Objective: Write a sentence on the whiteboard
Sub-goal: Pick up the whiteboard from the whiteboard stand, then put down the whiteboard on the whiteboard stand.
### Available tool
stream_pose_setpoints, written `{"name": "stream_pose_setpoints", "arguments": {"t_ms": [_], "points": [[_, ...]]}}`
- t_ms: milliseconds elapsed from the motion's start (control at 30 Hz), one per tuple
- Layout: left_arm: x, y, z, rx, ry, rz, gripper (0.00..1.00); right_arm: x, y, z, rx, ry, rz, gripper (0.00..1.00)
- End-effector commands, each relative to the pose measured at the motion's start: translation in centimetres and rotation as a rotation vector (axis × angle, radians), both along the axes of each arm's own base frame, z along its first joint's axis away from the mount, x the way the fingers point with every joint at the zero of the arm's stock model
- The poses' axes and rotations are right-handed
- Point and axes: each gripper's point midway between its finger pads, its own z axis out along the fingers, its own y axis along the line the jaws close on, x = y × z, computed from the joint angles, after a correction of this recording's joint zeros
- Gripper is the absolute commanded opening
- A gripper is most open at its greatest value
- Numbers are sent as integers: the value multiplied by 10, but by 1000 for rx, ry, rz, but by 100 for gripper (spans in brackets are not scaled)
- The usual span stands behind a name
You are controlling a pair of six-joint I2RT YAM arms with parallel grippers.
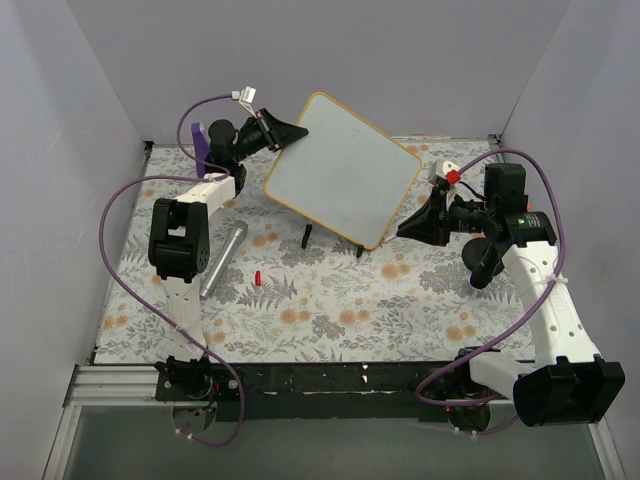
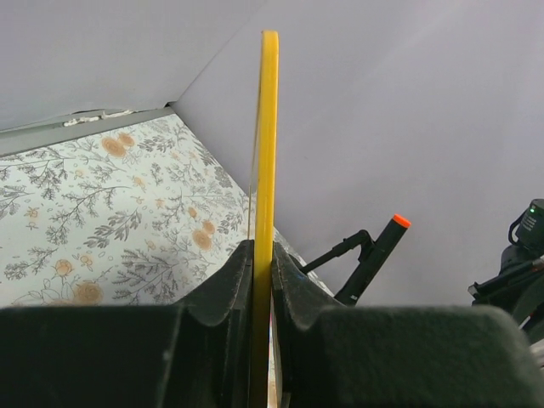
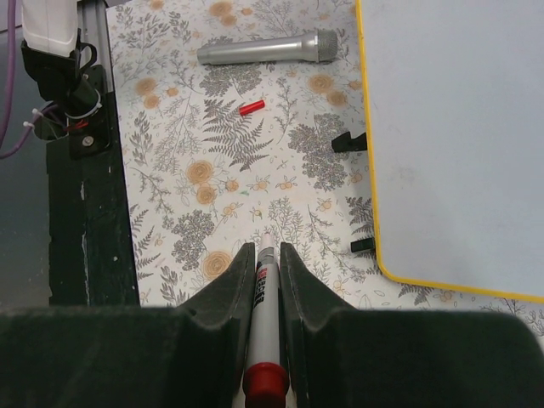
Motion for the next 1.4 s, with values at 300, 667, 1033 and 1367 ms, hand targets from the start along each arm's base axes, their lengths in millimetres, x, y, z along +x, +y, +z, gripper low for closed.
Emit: {"name": "stream_pose_setpoints", "arguments": {"t_ms": [300, 667, 1033, 1367], "points": [[-15, 9, 123, -104, -185, 103, 0, -5, 0, 27, 19, -61, 15, 1], [-20, 1, 103, -52, -165, 55, 0, -8, 0, 25, 20, -61, 14, 1], [-4, 3, 77, -47, -197, 41, 0, -8, 0, 20, 21, -49, 11, 1], [-13, 6, 15, -52, -191, -105, 0, -6, -1, 12, 14, -33, 3, 1]]}}
